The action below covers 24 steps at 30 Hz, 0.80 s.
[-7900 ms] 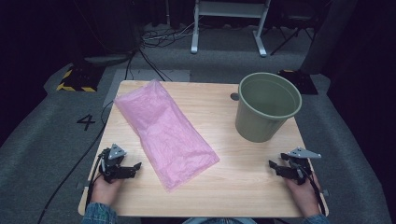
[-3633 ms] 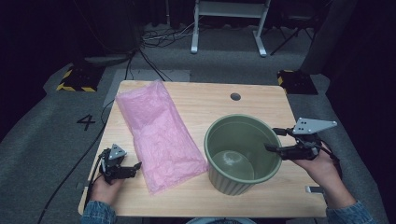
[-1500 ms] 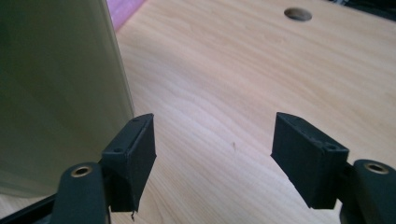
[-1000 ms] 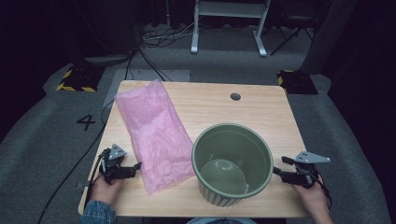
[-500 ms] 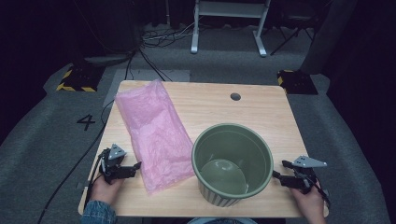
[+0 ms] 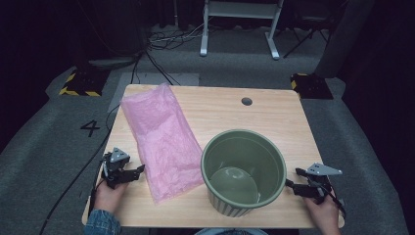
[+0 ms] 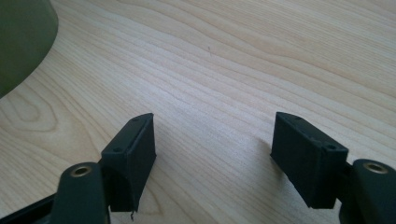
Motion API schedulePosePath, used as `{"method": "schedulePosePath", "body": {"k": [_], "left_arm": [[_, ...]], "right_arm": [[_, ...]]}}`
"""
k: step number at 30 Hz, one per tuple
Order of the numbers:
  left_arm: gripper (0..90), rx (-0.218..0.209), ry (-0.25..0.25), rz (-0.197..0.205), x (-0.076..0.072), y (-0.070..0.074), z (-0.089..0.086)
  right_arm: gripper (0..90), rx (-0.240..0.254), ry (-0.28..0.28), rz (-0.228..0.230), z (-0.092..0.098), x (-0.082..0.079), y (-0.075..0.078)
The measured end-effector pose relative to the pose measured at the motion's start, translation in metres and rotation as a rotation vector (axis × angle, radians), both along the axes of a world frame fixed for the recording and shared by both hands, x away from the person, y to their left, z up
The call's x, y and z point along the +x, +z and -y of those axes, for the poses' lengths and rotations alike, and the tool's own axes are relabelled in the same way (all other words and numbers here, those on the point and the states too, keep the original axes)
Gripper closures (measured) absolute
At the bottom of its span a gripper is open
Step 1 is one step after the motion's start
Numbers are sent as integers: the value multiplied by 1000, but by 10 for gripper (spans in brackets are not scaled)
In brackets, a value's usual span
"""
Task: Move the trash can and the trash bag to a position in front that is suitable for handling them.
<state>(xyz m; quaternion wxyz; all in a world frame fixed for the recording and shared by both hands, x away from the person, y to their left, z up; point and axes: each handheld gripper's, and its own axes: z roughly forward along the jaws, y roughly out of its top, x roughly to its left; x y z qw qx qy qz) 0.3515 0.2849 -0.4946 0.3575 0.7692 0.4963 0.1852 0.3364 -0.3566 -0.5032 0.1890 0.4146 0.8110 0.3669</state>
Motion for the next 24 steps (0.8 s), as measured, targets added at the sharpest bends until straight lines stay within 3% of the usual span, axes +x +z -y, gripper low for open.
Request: {"method": "schedulePosePath", "body": {"k": [5, 10, 16, 18, 22, 24], "left_arm": [[286, -11, 15, 6, 11, 15, 0], [282, -12, 64, -2, 33, 28, 3], [277, 44, 89, -25, 56, 28, 8], [279, 43, 93, -20, 63, 27, 10], [281, 95, 105, -46, 81, 22, 16], [275, 109, 126, -93, 93, 15, 17]], "right_arm": [[294, 0, 2, 0, 0, 0, 0], [288, 0, 4, 0, -1, 1, 0], [287, 0, 6, -1, -1, 1, 0], [286, 1, 7, -1, -1, 1, 0], [285, 3, 6, -2, -1, 1, 0], [285, 3, 6, -2, -1, 1, 0]]}}
